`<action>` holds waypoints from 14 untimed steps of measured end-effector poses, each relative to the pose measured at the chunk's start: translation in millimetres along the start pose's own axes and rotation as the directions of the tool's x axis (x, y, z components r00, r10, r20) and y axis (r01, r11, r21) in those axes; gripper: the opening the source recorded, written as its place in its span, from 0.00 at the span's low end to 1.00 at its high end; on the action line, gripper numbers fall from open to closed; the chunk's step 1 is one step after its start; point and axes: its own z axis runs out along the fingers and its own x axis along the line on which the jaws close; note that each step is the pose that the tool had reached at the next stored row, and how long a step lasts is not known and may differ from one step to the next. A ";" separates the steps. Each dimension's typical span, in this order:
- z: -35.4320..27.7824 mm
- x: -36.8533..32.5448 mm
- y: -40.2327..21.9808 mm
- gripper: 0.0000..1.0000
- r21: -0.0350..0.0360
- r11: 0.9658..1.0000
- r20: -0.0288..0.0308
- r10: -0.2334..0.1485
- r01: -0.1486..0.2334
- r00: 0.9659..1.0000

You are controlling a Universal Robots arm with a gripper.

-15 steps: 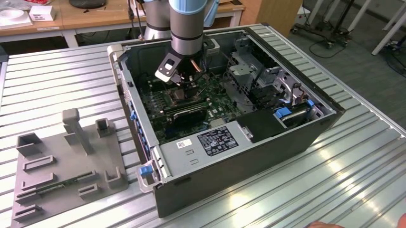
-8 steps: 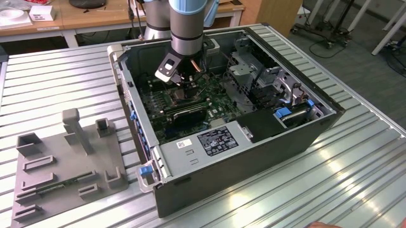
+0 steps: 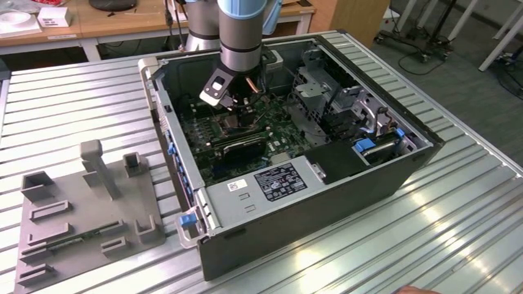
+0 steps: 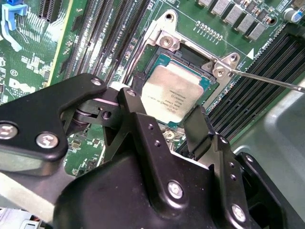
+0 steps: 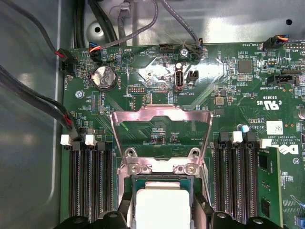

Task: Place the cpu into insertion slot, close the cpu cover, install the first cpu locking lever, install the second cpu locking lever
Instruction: 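Place the cpu into insertion slot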

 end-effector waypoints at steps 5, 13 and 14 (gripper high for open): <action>-1.2 0.1 0.0 0.61 0.000 1.000 0.000 0.000 0.000 1.000; -8.5 0.6 0.5 0.61 0.000 1.000 0.000 0.000 0.000 1.000; -9.7 0.7 0.5 0.61 0.000 1.000 0.000 0.000 0.000 1.000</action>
